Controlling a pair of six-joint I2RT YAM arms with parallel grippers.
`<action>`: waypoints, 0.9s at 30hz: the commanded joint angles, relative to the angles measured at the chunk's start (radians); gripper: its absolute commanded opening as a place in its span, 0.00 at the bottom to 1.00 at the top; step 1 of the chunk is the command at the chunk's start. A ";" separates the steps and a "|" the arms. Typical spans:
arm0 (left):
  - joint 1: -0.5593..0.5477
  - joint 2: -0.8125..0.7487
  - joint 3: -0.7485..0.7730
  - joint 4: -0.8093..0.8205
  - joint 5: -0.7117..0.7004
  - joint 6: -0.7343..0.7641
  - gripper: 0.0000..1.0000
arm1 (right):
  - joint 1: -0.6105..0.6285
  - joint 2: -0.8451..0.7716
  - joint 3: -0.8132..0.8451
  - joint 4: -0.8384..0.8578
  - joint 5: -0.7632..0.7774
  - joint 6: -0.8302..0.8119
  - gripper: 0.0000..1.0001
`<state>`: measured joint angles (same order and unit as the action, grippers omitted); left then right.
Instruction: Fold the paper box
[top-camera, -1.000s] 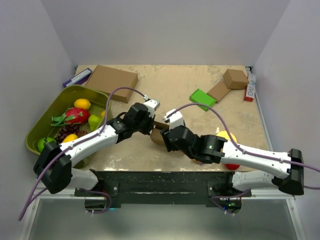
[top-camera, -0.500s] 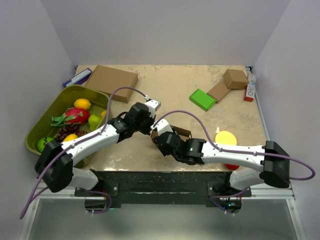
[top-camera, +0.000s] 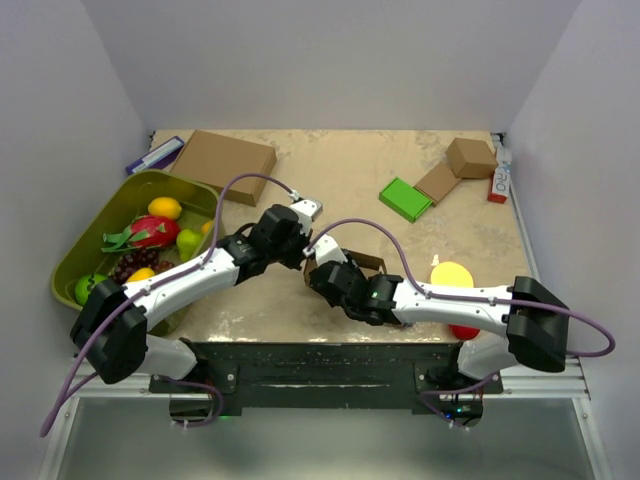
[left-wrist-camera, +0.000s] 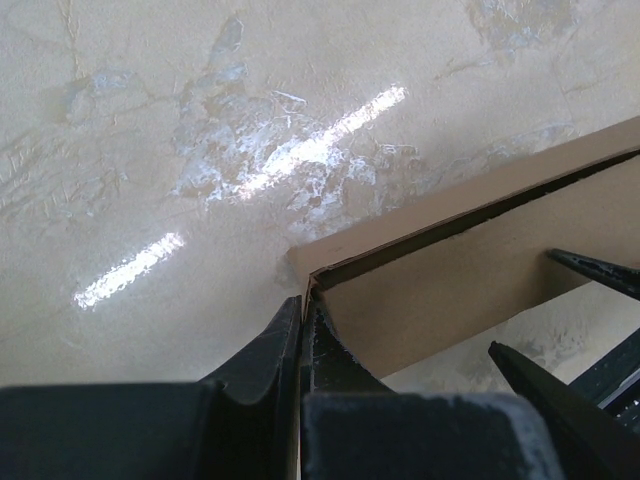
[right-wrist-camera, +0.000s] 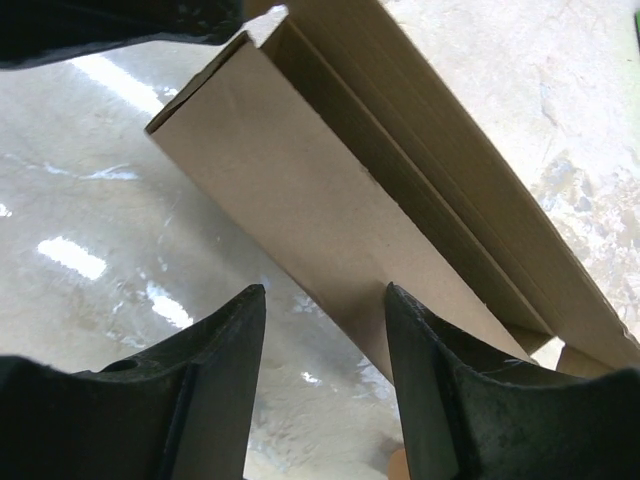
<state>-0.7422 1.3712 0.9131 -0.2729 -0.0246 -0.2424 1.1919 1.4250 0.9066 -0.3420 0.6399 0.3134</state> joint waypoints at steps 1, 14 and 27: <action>-0.003 0.003 0.059 0.021 0.020 -0.018 0.00 | -0.011 0.021 -0.015 0.023 0.015 0.021 0.52; -0.003 -0.004 -0.016 0.110 0.118 -0.159 0.00 | -0.023 0.040 -0.020 0.014 0.000 0.064 0.50; -0.011 -0.006 -0.089 0.166 0.104 -0.173 0.00 | -0.043 0.028 -0.028 0.015 -0.025 0.076 0.50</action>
<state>-0.7399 1.3758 0.8501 -0.1478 0.0261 -0.3836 1.1534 1.4410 0.8963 -0.3290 0.6601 0.3511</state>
